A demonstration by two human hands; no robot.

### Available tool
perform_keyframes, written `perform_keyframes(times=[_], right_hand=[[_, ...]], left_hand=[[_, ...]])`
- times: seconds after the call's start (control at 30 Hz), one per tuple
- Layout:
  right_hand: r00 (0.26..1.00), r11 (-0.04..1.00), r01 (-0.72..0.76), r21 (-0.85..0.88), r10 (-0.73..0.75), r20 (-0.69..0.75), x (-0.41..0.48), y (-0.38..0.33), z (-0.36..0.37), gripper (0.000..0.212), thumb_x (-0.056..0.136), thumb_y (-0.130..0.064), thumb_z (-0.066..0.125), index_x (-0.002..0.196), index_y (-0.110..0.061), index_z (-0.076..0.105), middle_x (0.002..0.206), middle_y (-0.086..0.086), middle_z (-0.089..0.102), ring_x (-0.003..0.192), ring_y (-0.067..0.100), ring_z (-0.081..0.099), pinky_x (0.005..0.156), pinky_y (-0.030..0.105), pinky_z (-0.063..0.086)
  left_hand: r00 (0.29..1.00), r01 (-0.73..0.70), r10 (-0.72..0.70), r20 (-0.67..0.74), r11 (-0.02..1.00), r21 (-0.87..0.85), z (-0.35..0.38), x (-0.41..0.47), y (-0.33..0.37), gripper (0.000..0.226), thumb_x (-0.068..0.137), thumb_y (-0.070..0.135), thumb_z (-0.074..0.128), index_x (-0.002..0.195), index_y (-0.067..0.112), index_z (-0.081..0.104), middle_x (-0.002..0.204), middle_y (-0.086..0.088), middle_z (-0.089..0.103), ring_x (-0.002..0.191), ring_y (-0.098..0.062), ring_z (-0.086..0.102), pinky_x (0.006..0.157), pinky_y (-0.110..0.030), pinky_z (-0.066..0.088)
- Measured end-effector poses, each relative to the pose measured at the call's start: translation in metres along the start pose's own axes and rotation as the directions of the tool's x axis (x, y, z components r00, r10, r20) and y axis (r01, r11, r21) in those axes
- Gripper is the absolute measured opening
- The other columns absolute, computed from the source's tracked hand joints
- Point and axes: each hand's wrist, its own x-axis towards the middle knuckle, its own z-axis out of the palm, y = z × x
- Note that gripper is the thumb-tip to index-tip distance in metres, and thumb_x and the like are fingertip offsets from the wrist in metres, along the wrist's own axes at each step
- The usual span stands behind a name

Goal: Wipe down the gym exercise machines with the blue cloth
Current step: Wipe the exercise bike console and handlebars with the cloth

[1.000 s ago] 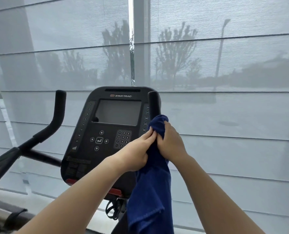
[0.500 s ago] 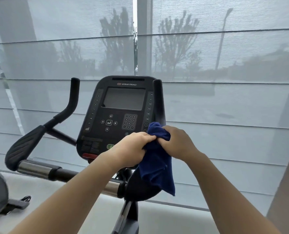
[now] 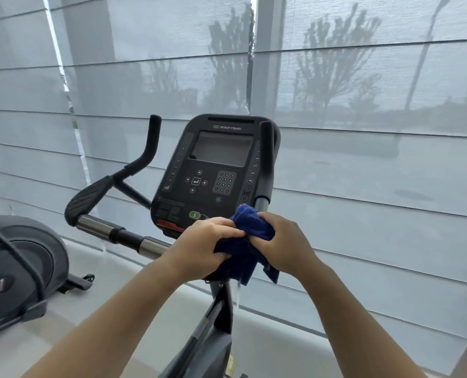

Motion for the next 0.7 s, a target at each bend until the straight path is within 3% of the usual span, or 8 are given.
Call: perform_keyframes(times=[0.1, 0.3, 0.43, 0.57, 0.7], right_hand=[[0.998, 0.988, 0.046, 0.146, -0.04, -0.04, -0.019, 0.005, -0.007, 0.018, 0.076, -0.02, 0.064, 0.09, -0.03, 0.06, 0.074, -0.009, 0.064, 0.064, 0.011, 0.06, 0.059, 0.027, 0.05], [0.984, 0.944, 0.15, 0.294, -0.113, -0.14, -0.048, 0.007, -0.008, 0.035, 0.077, -0.011, 0.067, 0.1, -0.036, 0.056, 0.089, -0.008, 0.064, 0.081, 0.006, 0.058, 0.069, 0.014, 0.045], [0.987, 0.932, 0.135, 0.336, -0.096, -0.129, -0.059, -0.001, 0.007, 0.039, 0.083, -0.011, 0.064, 0.119, -0.024, 0.059, 0.107, -0.008, 0.065, 0.099, 0.012, 0.059, 0.084, 0.025, 0.048], [0.982, 0.914, 0.167, 0.371, -0.121, -0.145, -0.063, -0.02, 0.02, 0.043, 0.084, -0.004, 0.06, 0.125, -0.018, 0.056, 0.118, -0.009, 0.061, 0.111, 0.008, 0.053, 0.092, 0.017, 0.041], [0.988, 0.951, 0.146, 0.274, -0.125, -0.095, -0.057, -0.033, 0.032, 0.051, 0.087, -0.004, 0.055, 0.136, -0.017, 0.046, 0.136, -0.006, 0.05, 0.125, 0.01, 0.043, 0.09, 0.005, 0.025]], left_hand=[[0.999, 0.015, -0.015, -0.038, 1.0, 0.005, 0.007, -0.009, 0.023, 0.046, 0.077, 0.002, 0.066, 0.119, 0.02, 0.063, 0.12, 0.005, 0.059, 0.108, -0.008, 0.055, 0.097, -0.022, 0.043], [0.993, 0.041, -0.025, -0.117, 0.99, 0.135, 0.023, -0.039, 0.057, 0.043, 0.082, 0.001, 0.062, 0.123, 0.017, 0.06, 0.124, 0.0, 0.056, 0.11, -0.016, 0.055, 0.095, -0.026, 0.047], [0.988, 0.046, -0.009, -0.154, 0.97, 0.237, 0.018, -0.062, 0.067, 0.042, 0.082, -0.005, 0.06, 0.122, 0.011, 0.06, 0.122, -0.008, 0.058, 0.11, -0.023, 0.056, 0.095, -0.03, 0.048], [0.98, 0.094, -0.033, -0.199, 0.948, 0.305, 0.007, -0.08, 0.064, 0.042, 0.083, -0.006, 0.057, 0.122, 0.011, 0.061, 0.123, -0.009, 0.058, 0.107, -0.027, 0.057, 0.092, -0.036, 0.05], [0.979, 0.112, -0.037, -0.199, 0.916, 0.384, 0.001, -0.089, 0.051, 0.047, 0.082, -0.009, 0.058, 0.123, 0.012, 0.06, 0.125, -0.009, 0.057, 0.105, -0.028, 0.057, 0.083, -0.041, 0.054]])
